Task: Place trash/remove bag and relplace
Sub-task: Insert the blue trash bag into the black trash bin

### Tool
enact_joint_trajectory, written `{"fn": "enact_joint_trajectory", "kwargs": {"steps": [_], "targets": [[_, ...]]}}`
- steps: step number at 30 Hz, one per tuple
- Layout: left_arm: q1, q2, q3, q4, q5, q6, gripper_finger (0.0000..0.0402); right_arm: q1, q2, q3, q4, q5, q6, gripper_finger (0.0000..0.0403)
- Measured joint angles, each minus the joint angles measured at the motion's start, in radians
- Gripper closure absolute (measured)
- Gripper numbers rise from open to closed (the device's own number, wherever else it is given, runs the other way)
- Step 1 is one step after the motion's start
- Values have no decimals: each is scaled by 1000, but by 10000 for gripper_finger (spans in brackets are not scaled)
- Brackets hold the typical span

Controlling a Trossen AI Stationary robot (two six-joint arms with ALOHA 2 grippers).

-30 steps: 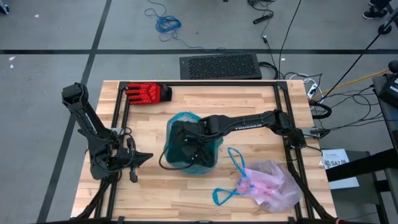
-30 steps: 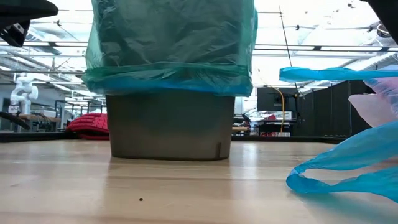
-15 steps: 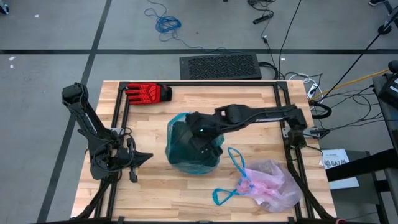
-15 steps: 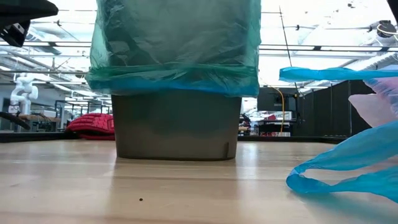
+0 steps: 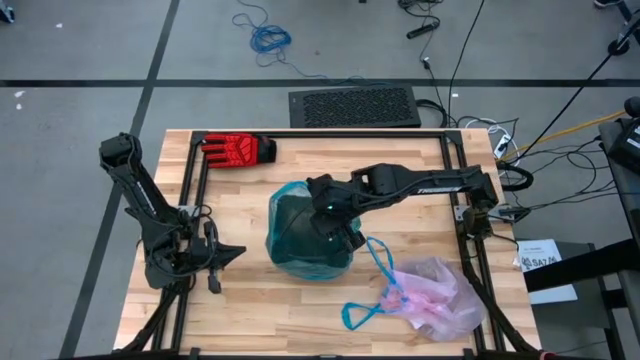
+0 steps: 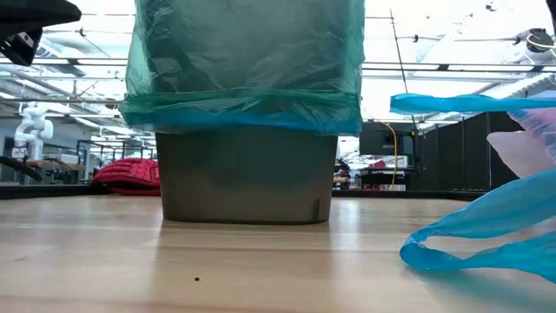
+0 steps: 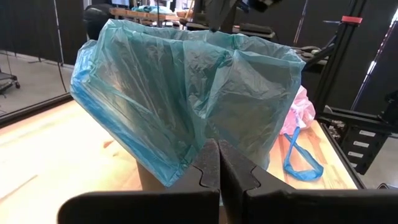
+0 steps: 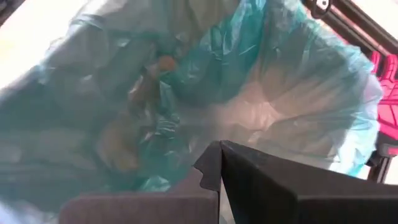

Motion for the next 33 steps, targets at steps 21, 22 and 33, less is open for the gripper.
{"fn": "enact_joint_trajectory", "kwargs": {"steps": [21,22,33], "targets": [[0,0,0,-11,0,1,402,-84,173,0,119,-56,-124,403],[0,0,0,-13,0,0,402,-80,165,-2,127,-43,-131,403],[0,0,0,-18,0,0,402,-56,136,-3,407,-50,-210,403]]}}
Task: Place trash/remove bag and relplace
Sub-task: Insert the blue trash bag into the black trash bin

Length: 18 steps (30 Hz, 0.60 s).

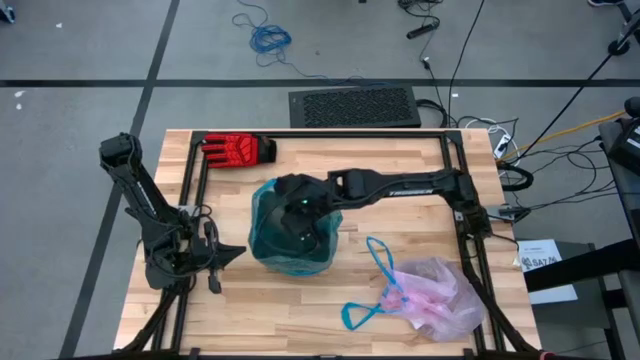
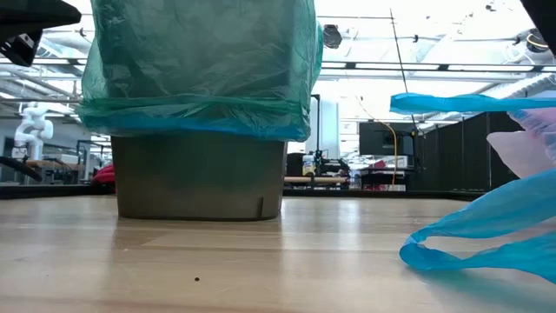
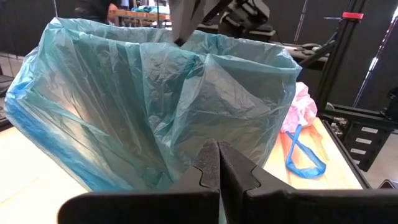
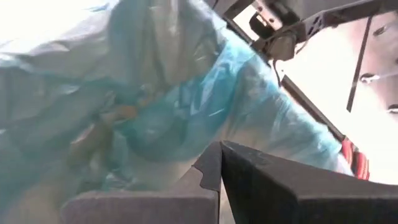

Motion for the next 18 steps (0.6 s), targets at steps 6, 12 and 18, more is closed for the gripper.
{"fn": "enact_joint_trajectory", "kwargs": {"steps": [6,12,18], "targets": [[0,0,0,-1,0,0,402,-18,77,2,7,-5,-28,403],[0,0,0,-2,0,1,402,-26,137,4,-48,-6,-33,403],[0,0,0,-2,0,1,402,-27,176,1,-174,-12,5,403]]}}
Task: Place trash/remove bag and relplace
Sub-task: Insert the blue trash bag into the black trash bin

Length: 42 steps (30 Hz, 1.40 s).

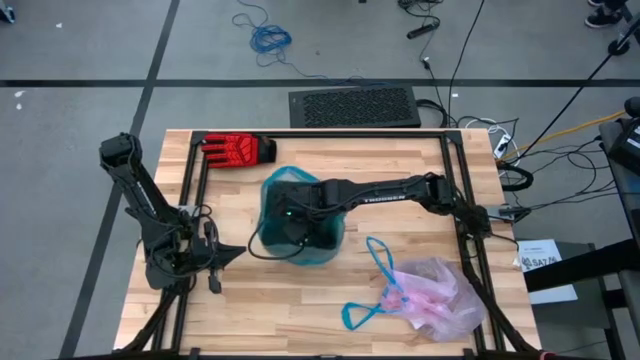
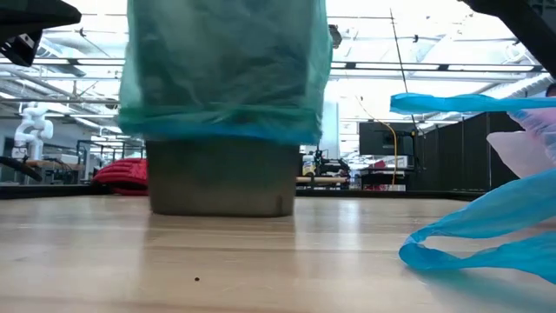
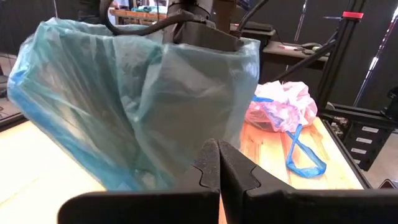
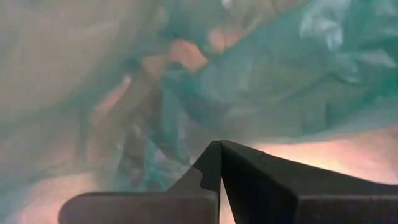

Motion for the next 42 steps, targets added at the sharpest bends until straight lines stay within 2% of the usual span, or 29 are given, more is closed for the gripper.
{"fn": "enact_joint_trajectory", "kwargs": {"steps": [10,26,34,42], "targets": [[0,0,0,0,0,-1,402,-2,6,1,-146,-16,73,403],[0,0,0,1,0,-26,402,-30,63,0,-157,-24,72,403],[0,0,0,1,0,-27,402,-29,66,-102,-128,-26,69,403],[0,0,0,1,0,-27,402,-21,53,-46,-168,-19,73,403]]}}
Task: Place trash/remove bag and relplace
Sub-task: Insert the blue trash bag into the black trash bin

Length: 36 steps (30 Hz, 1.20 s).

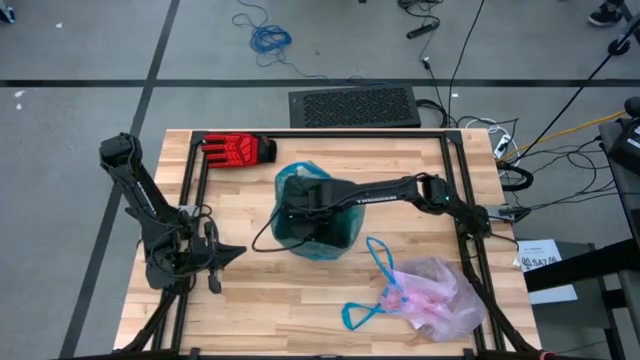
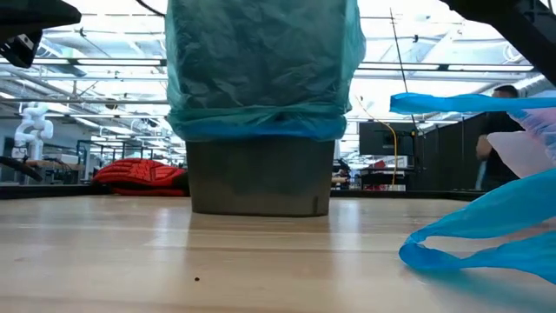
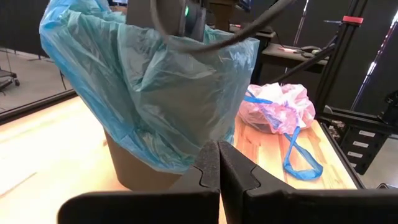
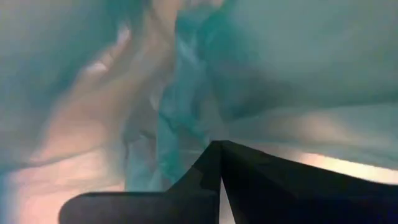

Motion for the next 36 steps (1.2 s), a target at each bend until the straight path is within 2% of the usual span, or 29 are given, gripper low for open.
{"fn": "enact_joint_trajectory", "kwargs": {"steps": [24,29,36], "targets": [[5,0,0,8,-1,1,402,19,-255,21,7,3,73,403],[65,-27,0,27,1,28,402,34,-352,21,13,2,107,403],[214,-129,0,28,120,145,402,65,-495,10,13,4,184,403]]}}
